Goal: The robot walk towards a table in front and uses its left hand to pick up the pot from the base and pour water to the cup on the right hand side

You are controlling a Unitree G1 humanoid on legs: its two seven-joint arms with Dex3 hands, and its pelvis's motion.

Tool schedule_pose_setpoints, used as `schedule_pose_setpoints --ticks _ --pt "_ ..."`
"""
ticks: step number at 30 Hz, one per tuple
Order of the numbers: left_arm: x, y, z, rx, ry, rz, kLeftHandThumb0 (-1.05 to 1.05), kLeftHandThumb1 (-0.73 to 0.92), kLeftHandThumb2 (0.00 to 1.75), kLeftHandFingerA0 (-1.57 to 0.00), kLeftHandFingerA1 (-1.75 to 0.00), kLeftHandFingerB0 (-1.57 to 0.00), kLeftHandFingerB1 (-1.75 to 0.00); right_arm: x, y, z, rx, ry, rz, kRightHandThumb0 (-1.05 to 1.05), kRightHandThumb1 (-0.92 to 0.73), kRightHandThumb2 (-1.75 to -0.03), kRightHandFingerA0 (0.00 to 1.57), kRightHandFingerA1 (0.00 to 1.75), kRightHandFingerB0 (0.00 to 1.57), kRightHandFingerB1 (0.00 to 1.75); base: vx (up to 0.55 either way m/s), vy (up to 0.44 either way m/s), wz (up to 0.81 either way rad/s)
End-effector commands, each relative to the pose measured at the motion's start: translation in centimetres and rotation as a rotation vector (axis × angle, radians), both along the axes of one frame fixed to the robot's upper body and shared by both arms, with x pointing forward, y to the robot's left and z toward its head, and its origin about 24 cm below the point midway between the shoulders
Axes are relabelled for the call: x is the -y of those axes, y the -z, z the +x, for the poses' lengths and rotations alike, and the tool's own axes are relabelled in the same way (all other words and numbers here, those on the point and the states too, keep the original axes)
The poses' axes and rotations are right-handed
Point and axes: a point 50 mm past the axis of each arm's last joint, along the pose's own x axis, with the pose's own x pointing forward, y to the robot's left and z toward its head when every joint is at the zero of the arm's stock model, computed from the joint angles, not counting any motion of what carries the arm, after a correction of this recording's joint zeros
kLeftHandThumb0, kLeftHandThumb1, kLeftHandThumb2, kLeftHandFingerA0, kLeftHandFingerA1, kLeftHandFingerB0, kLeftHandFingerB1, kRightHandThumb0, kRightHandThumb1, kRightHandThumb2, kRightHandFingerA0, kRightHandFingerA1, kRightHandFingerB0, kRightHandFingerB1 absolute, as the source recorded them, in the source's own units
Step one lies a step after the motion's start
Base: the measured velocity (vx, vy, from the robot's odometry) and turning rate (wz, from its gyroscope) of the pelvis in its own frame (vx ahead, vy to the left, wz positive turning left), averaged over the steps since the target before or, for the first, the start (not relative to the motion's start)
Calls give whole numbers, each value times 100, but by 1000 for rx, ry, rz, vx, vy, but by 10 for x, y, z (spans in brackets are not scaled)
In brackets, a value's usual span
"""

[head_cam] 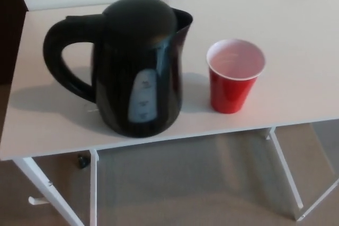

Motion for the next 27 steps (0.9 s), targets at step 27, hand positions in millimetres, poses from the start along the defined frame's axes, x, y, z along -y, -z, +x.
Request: schedule_pose_setpoints --ticks 27 --pt "5 -53 29 275 54 286 -19 45 92 -9 -55 0 -48 -3 3 4 7 21 4 -10 -61 -57 44 55 41 48 2 87 3"
